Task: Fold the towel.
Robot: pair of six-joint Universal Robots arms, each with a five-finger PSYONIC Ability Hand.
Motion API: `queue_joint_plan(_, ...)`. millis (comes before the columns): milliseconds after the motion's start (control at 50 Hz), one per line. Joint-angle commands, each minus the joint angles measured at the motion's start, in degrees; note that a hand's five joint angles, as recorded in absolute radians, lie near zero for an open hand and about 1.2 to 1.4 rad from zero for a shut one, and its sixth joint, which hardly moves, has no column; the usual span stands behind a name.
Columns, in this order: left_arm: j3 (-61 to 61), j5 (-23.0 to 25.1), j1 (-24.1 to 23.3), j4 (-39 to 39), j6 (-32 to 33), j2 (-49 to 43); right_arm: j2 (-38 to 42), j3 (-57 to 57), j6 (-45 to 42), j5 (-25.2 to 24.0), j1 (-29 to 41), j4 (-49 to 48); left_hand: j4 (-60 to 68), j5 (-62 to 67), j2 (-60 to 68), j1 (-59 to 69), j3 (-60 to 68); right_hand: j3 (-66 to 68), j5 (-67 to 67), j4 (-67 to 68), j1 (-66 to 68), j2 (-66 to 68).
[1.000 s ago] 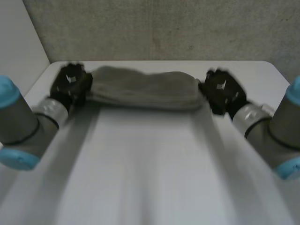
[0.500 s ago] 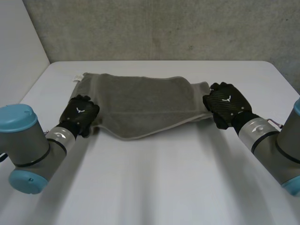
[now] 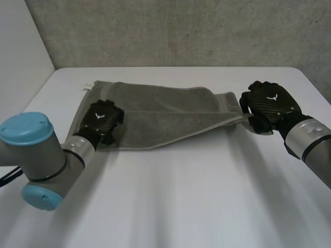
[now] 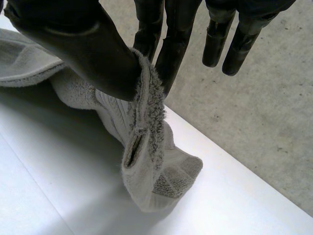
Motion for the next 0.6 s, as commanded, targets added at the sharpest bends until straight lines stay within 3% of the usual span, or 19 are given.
queue_joint_plan(20,-0.6,0.1,0.0,-2.7,0.5,-1.6,0.9,0.0,-0.3,0.0,0.5,-0.1,-3.8,-0.9,-2.5,-2.3,-3.3,-3.0,3.4,-4.4,4.2,6.3)
queue_joint_plan(340,4.8,-0.2,0.0,-2.1,6.3,-8.3,1.4,0.1,-0.3,0.0,0.6,-0.3,-3.8,-1.7,-3.3,-3.2,-3.3,-3.0,3.4,-4.4,4.2,6.3)
queue_joint_plan(600,9.5,-0.4,0.0,-2.0,6.9,-11.5,1.4,0.4,-0.3,0.0,0.7,-0.3,-3.8,-1.9,-3.5,-3.3,-3.3,-3.0,3.4,-4.4,4.2,6.3)
